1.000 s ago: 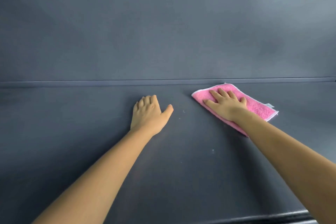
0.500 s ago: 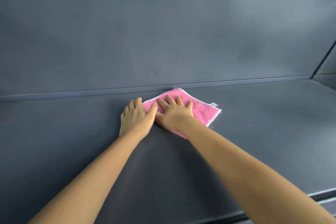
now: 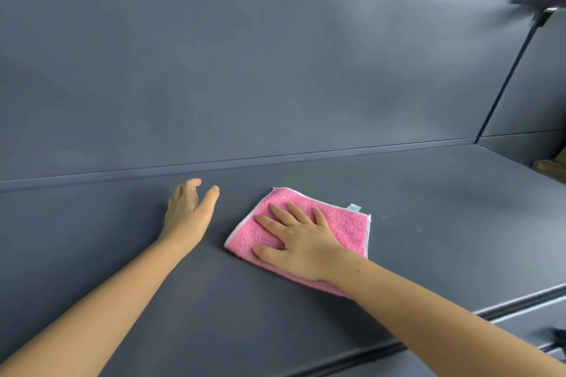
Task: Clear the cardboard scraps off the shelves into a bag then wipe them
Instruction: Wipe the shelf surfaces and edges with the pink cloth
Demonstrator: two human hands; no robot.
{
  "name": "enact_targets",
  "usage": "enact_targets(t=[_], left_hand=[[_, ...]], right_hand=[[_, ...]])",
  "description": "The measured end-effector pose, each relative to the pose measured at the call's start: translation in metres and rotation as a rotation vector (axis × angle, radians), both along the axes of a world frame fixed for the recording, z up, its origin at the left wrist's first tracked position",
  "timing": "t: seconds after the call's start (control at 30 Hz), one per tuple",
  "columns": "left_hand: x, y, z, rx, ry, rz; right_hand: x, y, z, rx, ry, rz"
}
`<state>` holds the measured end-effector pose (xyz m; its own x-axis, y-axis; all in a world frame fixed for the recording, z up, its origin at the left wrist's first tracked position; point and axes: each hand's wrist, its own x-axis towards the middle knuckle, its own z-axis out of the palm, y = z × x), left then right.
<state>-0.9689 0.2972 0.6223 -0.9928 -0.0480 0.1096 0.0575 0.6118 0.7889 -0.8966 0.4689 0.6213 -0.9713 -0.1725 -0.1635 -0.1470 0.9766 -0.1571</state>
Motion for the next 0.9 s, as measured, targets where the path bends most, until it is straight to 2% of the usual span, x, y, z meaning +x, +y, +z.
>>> enact_targets(t=[0.27,0.37,0.67,0.9], left_hand=[[0.009,-0.044,-0.001,-0.265,-0.04,0.014],[0.009,-0.046,-0.005,-0.308,-0.048,0.023],[0.009,-0.049,-0.006,-0.334,-0.05,-0.013],[0.01,-0.047,-0.005,-0.36,-0.072,-0.047]], right_hand=[[-0.042,-0.035,-0.001,0.01,0.016,-0.072],[-0.04,-0.05,-0.001,0.011,0.02,-0.058],[0.054,-0.057,-0.001,-0.04,0.042,0.17],[0.079,0.01,0.0,0.026,0.004,-0.1]])
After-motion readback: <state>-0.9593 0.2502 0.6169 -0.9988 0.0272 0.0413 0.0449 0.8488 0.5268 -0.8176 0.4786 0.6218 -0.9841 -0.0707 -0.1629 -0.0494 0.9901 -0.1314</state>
